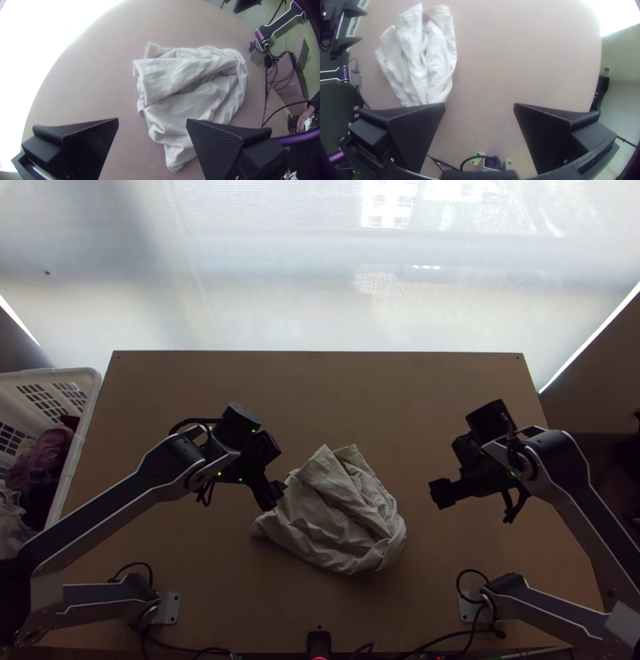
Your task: Fold the t-shirt
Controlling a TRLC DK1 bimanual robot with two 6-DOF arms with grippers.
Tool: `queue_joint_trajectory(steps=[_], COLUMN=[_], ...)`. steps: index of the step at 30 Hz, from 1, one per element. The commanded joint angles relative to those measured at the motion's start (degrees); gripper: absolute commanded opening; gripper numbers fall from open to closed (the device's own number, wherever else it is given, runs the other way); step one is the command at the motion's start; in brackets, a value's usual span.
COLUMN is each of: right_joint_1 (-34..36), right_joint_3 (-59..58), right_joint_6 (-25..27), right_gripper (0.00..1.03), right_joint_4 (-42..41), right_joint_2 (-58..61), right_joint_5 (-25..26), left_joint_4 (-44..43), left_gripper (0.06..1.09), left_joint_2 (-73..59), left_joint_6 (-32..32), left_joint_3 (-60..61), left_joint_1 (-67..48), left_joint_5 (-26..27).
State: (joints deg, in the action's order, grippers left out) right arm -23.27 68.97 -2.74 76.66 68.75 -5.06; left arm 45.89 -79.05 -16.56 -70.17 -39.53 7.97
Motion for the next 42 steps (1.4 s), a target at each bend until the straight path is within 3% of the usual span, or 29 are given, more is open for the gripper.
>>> queue_joint_trajectory(steps=[1, 8, 14, 31, 34, 38, 42], right_joint_1=[-10.0, -20.6, -25.7, -26.4, -26.3, -26.0, -25.9], right_joint_3=[2.7, 5.7, 9.6, 8.4, 7.7, 6.9, 6.4], right_joint_6=[-0.2, -0.6, -0.6, -1.0, -0.9, -0.9, -0.4], right_gripper=[0.96, 0.96, 0.96, 0.86, 0.69, 0.66, 0.41], right_joint_4=[-2.8, -5.7, -7.3, -12.1, -13.6, -14.5, -15.8], right_joint_2=[9.5, 20.5, 28.0, 34.3, 34.5, 34.7, 34.7], right_joint_5=[-1.9, -1.9, -2.1, -2.7, -2.7, -2.7, -2.7], left_joint_4=[-0.6, -0.5, -1.0, -14.2, -18.7, -21.1, -23.3], left_gripper=[1.04, 1.04, 1.04, 1.04, 1.04, 1.04, 1.03], left_joint_2=[6.2, 8.2, 7.5, -1.3, -1.3, -1.9, -3.0], left_joint_6=[-0.9, -1.5, -1.0, -2.1, -4.6, -5.9, -6.7], left_joint_3=[8.6, 12.3, 11.6, 12.5, 17.6, 20.6, 22.1], left_joint_1=[1.7, 0.8, -2.0, -18.0, -19.4, -19.6, -19.7], left_joint_5=[-2.4, -2.4, -2.4, -2.7, -5.4, -6.3, -7.6])
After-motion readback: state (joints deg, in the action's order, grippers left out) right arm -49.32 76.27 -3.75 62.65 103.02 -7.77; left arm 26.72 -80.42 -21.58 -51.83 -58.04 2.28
